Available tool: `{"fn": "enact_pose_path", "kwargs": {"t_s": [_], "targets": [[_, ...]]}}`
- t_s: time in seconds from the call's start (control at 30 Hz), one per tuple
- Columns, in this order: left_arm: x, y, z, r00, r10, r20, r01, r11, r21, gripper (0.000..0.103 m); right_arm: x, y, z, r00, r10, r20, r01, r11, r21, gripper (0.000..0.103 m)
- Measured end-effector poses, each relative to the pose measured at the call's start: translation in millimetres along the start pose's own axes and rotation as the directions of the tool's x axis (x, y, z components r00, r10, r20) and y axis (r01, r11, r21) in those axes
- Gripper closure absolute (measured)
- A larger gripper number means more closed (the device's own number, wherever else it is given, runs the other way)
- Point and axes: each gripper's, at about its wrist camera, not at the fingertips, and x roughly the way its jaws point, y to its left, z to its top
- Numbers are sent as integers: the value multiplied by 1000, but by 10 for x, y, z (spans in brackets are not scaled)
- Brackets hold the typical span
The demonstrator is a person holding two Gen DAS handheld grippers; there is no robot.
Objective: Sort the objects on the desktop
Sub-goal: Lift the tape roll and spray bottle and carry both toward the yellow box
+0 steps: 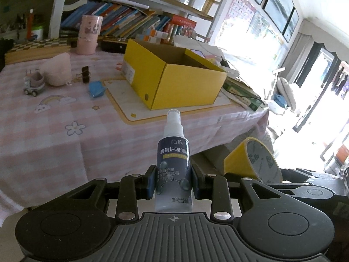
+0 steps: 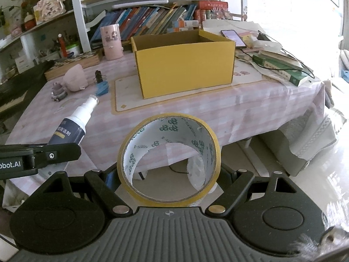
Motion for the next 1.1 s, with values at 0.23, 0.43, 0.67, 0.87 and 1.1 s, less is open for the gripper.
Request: {"fn": "enact_pose_path", "kwargs": {"t_s": [0.23, 0.43, 0.67, 0.87, 1.1], "targets": [[50, -11, 30, 1000, -11, -4, 11, 1000, 5, 72, 9, -32, 20, 1000, -9, -1, 9, 1000, 3, 20], [82, -18, 42, 1000, -16, -8, 16, 1000, 10, 72, 48, -43, 41, 1000, -7, -10, 7, 1000, 3, 20], [148, -60, 107, 1000, -19, 1, 19, 999, 33, 72, 132, -90, 96, 1000, -6, -14, 6, 1000, 6, 20], [231, -109, 189, 1000, -23, 10, 22, 998, 53, 72, 187, -113, 142, 1000, -3, -16, 3, 1000, -1, 20], [370, -194, 364, 999, -47, 20, 46, 997, 59, 72, 296, -231, 290, 1000, -7, -10, 7, 1000, -25, 20]]}}
